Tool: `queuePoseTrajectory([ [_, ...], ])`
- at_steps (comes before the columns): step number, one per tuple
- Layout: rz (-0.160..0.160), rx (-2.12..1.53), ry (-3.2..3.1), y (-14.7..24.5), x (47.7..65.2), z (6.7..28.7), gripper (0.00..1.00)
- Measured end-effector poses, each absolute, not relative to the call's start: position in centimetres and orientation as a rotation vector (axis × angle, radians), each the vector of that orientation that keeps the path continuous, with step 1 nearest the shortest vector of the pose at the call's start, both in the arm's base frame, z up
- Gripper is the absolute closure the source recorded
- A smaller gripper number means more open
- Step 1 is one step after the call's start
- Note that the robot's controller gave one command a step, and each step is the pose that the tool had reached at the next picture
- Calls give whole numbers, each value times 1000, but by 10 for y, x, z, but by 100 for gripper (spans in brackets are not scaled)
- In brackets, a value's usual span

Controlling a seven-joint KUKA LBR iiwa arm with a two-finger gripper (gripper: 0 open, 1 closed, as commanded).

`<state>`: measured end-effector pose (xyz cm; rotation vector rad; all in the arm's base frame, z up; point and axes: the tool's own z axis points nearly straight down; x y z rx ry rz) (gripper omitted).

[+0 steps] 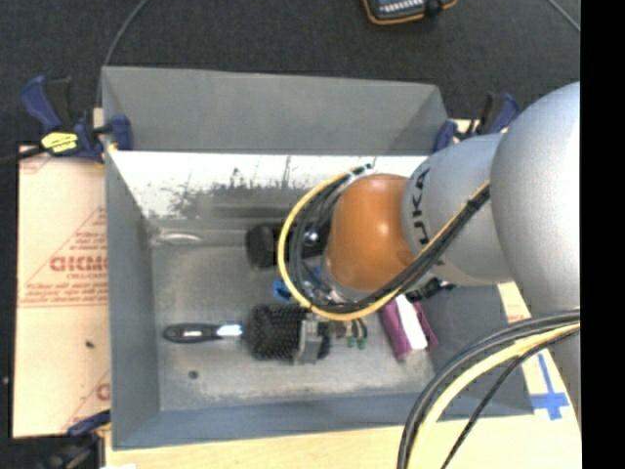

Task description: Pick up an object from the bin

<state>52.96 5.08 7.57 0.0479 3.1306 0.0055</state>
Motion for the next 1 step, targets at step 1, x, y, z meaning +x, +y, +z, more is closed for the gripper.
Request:
queuePoseTrajectory([
  [1, 4, 49, 3140, 50, 527, 104, 100],
])
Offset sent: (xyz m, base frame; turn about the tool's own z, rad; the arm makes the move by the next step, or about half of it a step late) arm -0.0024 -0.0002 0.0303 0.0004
